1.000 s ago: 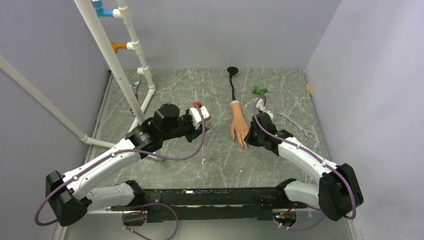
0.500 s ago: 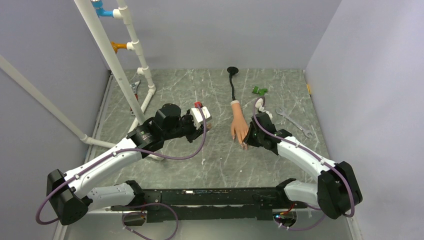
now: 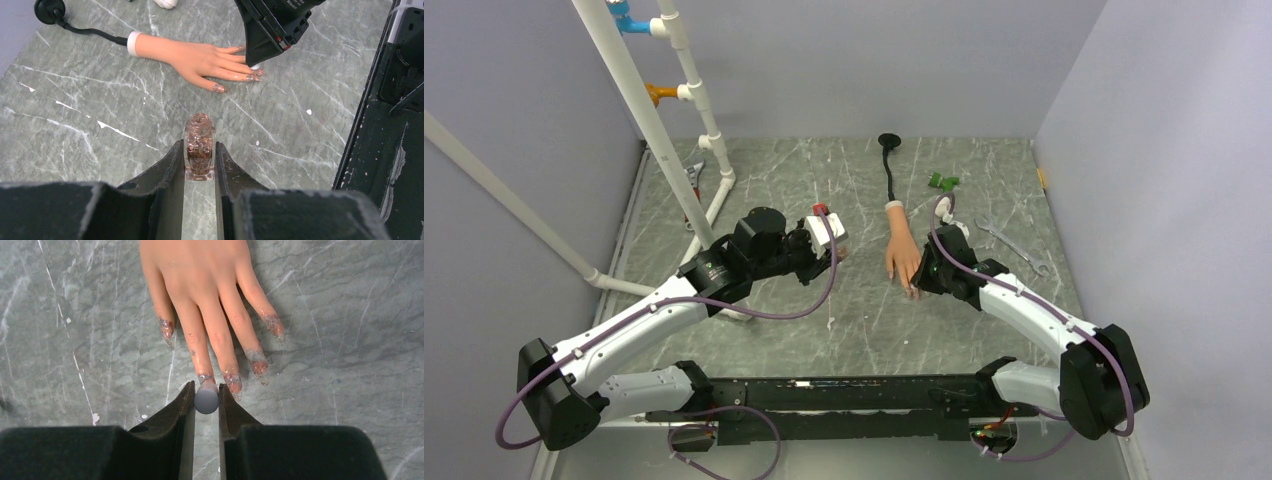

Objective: Paint the nails
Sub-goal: Paint the nail polish on the nail.

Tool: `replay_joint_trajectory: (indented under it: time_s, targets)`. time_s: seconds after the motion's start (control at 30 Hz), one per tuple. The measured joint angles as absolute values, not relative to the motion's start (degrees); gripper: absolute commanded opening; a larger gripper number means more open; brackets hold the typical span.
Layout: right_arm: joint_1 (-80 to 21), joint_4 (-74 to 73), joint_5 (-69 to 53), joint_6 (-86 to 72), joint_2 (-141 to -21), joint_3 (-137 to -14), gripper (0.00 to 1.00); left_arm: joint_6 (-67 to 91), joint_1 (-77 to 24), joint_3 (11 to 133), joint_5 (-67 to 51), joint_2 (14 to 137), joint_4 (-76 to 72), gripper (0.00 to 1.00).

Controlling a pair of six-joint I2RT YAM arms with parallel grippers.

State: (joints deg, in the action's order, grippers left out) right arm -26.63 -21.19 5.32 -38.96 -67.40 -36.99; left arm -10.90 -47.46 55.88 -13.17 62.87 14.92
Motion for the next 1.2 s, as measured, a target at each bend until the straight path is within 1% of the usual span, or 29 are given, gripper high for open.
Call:
replay_joint_trajectory:
  time_s: [0.63,1.07,1.2]
  targets:
    - [-26.59,-21.19,3.99,-38.96,-67.24,-36.73,0.0,-10.9,-47.46,55.88,-13.17,63.26,14.92,0.0]
    - [-26.59,-21.45,4.54,-39.22,-61.78,-34.63,0.0,-10.9,-47.46,55.88,-13.17,63.61,14.94,0.0]
    - [-26.59,-21.41,4.64,-39.22,-61.8,-34.61,0.0,-10.92,-47.48,55.88,-13.17,63.61,14.94,0.0]
